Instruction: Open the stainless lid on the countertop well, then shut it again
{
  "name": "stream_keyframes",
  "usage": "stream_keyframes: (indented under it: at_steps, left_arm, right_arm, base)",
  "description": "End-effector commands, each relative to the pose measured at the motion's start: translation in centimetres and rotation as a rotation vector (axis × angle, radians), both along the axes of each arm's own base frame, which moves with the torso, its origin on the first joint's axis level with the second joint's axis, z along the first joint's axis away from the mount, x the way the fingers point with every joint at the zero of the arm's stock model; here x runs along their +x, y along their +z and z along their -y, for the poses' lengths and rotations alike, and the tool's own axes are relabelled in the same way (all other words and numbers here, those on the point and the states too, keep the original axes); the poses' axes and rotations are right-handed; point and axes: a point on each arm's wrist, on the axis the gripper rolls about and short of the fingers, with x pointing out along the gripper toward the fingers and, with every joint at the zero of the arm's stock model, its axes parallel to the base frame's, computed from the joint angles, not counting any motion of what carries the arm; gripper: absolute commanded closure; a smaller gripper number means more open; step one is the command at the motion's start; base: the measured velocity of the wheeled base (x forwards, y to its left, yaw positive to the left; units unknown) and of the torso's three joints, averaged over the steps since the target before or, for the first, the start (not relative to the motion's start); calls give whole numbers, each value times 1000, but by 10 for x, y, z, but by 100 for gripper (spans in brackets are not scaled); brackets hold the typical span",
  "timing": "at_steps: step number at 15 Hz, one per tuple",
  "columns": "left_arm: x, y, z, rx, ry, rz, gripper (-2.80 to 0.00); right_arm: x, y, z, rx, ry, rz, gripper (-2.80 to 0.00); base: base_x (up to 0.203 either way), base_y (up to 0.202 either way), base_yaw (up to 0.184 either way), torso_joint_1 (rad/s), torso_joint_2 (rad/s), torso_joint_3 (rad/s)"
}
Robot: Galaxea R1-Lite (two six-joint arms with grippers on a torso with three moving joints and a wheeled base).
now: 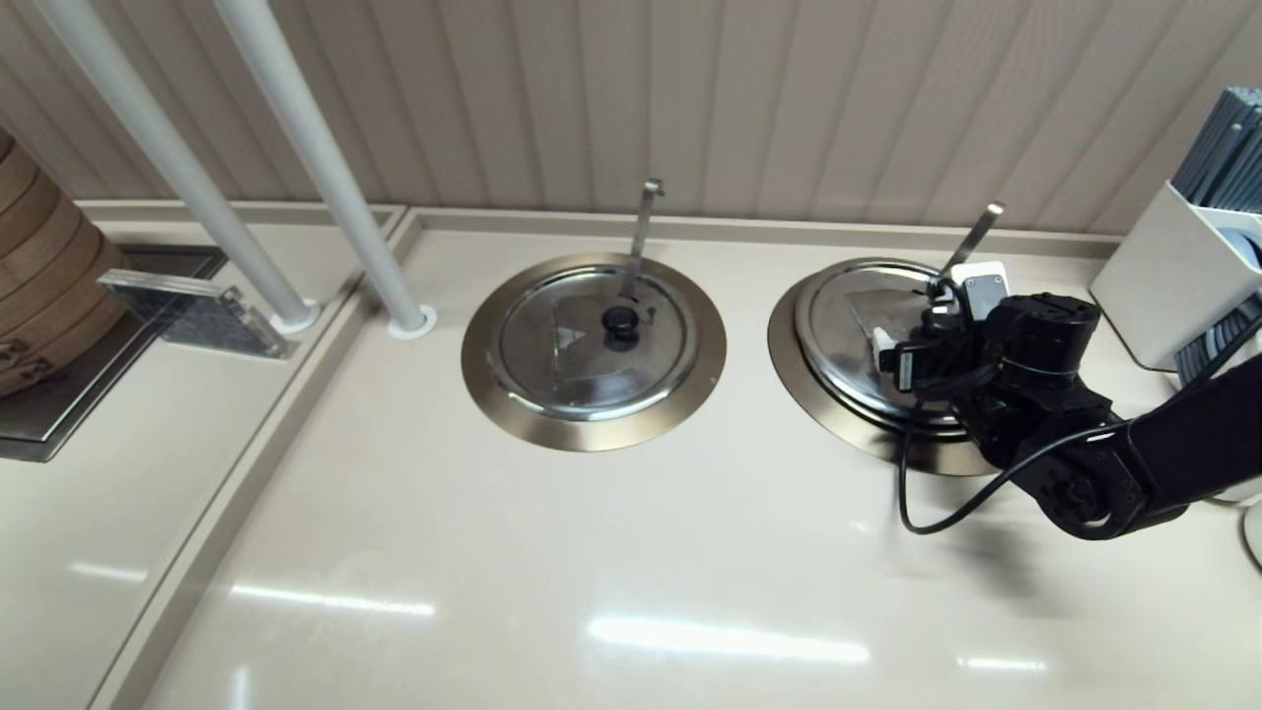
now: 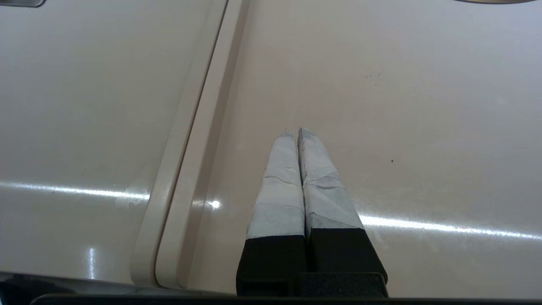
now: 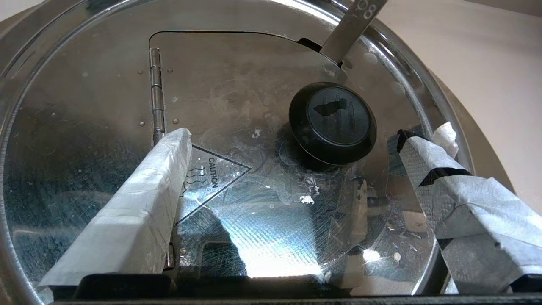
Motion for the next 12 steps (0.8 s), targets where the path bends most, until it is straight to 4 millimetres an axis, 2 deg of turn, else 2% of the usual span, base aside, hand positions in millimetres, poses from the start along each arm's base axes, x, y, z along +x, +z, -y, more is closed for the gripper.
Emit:
stream_keyframes:
  at_steps: [1,4,8,12]
  left_arm:
    - [0,0,0,0,0,-1,0]
    - [0,0,0,0,0,-1,0]
    - [0,0,0,0,0,-1,0]
    - [0,0,0,0,0,-1,0]
  right_arm:
    - [-3,-4,-5,-7,14,-17,-280]
    - [-6,2,-3,-7,8,-7,-280]
    - [-8,-7,15,-62,-37,-61,-280]
    - [-10,-9,17,-77,-38,-73,-280]
  base:
    - [0,0,0,0,0,0]
    - [0,0,0,0,0,0]
    - [0,0,0,0,0,0]
    - [0,0,0,0,0,0]
